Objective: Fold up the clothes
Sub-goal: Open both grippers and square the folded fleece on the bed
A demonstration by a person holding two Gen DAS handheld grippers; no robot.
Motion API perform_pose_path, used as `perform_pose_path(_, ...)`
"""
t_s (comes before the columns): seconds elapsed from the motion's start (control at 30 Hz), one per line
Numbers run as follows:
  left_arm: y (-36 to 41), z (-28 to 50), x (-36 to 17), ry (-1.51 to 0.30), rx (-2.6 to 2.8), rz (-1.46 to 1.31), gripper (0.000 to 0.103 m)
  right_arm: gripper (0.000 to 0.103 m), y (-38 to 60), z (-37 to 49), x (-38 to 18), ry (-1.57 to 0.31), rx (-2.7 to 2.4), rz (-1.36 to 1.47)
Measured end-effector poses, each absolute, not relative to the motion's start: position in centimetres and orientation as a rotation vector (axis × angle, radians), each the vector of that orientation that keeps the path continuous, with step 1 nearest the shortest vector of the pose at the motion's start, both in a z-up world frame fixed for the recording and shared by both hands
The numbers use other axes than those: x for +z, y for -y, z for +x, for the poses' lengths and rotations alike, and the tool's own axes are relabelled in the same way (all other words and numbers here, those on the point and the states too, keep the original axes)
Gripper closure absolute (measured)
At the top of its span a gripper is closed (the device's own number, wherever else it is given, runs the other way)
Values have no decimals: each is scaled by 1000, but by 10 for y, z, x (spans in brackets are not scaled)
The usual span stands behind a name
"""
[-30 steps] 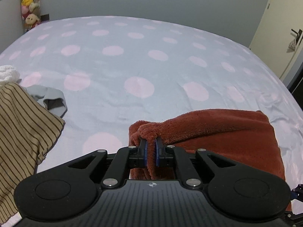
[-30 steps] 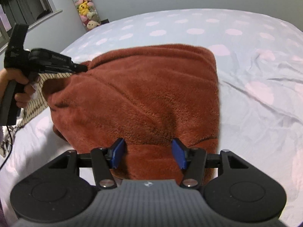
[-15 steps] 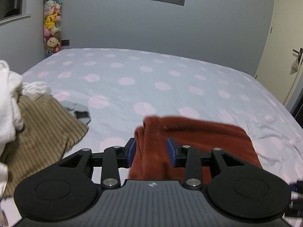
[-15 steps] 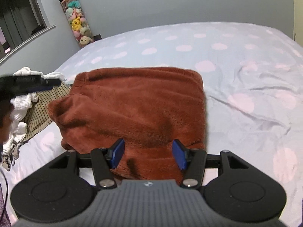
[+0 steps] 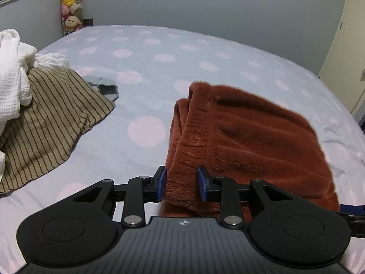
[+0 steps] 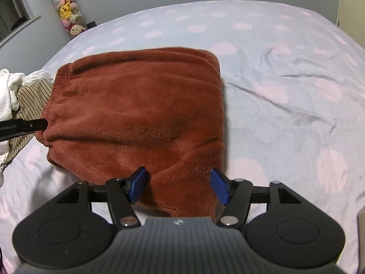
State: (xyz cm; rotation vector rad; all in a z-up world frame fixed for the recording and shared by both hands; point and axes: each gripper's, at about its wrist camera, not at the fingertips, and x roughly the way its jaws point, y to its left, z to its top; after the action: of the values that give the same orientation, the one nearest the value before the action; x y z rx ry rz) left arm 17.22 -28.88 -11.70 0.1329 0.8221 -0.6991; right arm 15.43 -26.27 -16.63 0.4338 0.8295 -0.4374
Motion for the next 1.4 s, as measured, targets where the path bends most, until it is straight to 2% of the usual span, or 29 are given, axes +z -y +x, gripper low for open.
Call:
perform_pose_path(0.27, 267, 135, -92, -805, -730, 102, 72, 37, 250, 129, -136, -768, -458, 416)
perform_pose_path(0.9, 244, 25, -29, -747, -763, 74, 72, 31, 203, 31, -89, -538, -388, 422)
perform_pose_path(1.4, 225, -21, 28, -665, -745, 55, 72, 26, 197, -31, -69, -394, -362, 472)
